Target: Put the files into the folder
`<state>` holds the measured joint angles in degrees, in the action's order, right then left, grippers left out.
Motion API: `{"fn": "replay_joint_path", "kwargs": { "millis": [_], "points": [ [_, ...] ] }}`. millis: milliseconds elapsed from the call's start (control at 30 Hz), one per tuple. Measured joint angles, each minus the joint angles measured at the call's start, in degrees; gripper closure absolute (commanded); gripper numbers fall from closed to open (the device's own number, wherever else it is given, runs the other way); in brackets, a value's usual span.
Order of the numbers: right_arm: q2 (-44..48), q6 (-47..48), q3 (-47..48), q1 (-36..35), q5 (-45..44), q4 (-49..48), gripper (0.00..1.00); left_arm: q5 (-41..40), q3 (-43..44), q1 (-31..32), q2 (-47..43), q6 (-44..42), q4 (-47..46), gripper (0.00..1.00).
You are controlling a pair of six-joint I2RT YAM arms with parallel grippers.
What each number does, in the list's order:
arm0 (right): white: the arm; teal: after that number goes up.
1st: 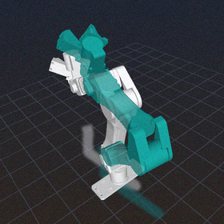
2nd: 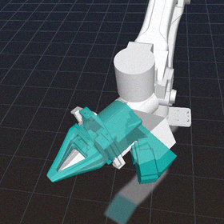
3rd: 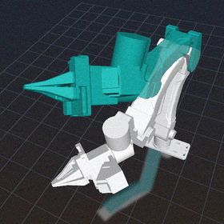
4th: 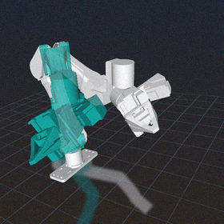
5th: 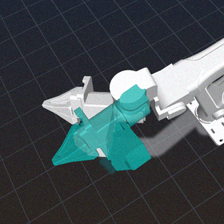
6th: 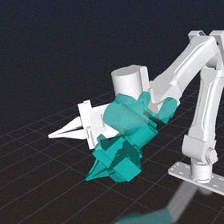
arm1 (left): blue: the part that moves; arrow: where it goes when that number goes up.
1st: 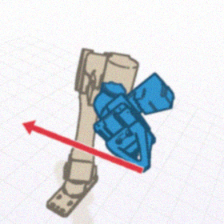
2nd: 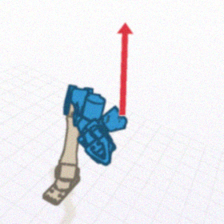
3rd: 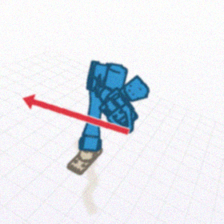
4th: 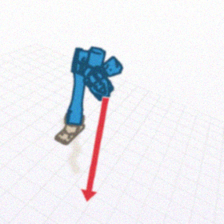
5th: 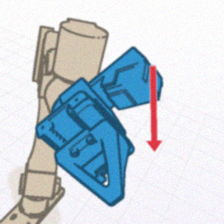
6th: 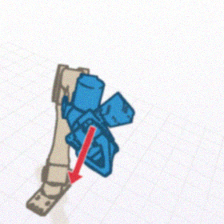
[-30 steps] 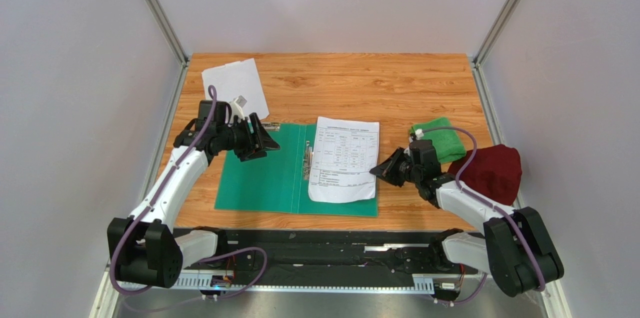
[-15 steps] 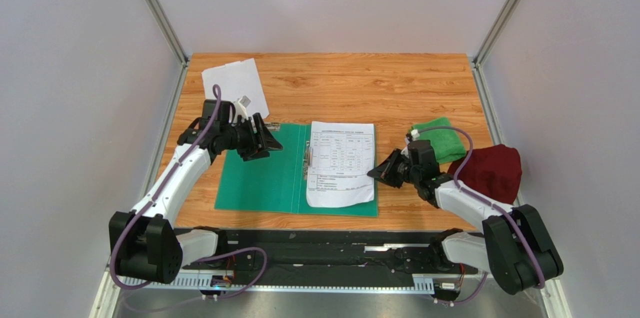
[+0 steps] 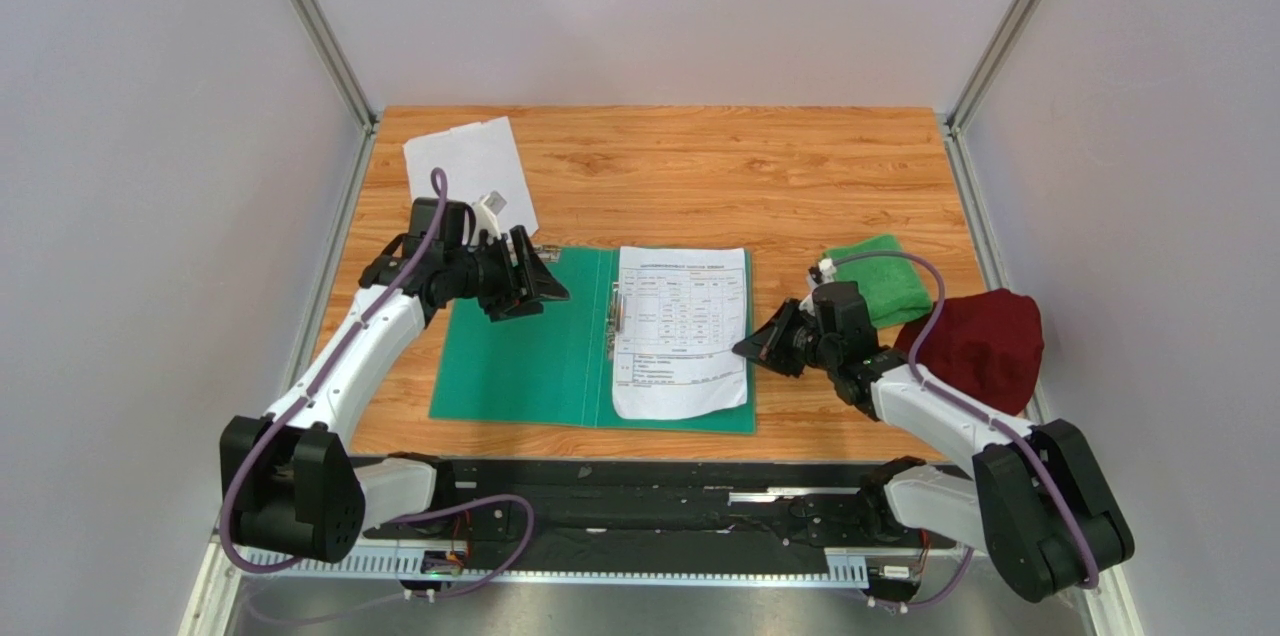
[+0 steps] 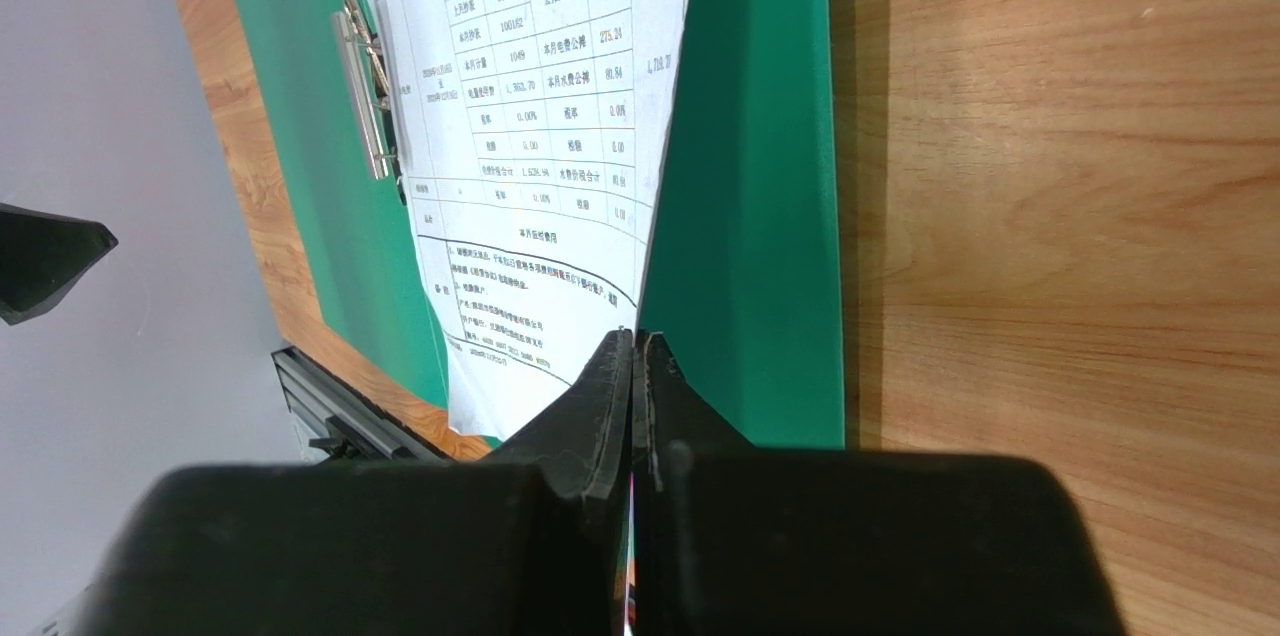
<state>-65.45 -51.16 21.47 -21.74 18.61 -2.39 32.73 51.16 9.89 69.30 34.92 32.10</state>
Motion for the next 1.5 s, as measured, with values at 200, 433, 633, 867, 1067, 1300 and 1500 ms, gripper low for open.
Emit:
{"fn": "replay_joint_path", "kwargs": {
  "millis": [200,433,633,867,1067,1300,1500],
  "points": [
    [1.44,-0.24,-0.07,-0.5,-0.85,0.0,1.0,0.02,0.0,0.15,0.0,0.37,-0.2,0.34],
    [3.8,-0.76,-0.42,-1.09,-2.08,0.11,1.0,0.0,0.0,0.26,0.04,0.72,-0.22,0.34],
    [4.17,-1.86,-1.6,-1.51,-2.71,0.11,1.0,0.02,0.0,0.66,0.37,0.79,-0.24,0.34],
    [5.31,-2.95,-2.43,-1.95,-3.28,0.15,1.0,0.04,0.0,0.92,0.57,0.83,-0.28,0.34],
    [5.2,-3.39,-2.62,-2.36,-3.37,-0.04,1.0,0.17,0.0,1.03,0.7,0.98,-0.81,0.34],
    [5.22,-3.67,-2.91,-2.84,-3.65,-0.02,0.87,0.31,0.0,1.27,1.11,0.98,-1.25,0.33],
    [5.22,-2.95,-2.8,-2.84,-3.96,0.57,0.43,0.39,0.02,1.68,2.1,0.96,-1.31,0.32]
  ]
}}
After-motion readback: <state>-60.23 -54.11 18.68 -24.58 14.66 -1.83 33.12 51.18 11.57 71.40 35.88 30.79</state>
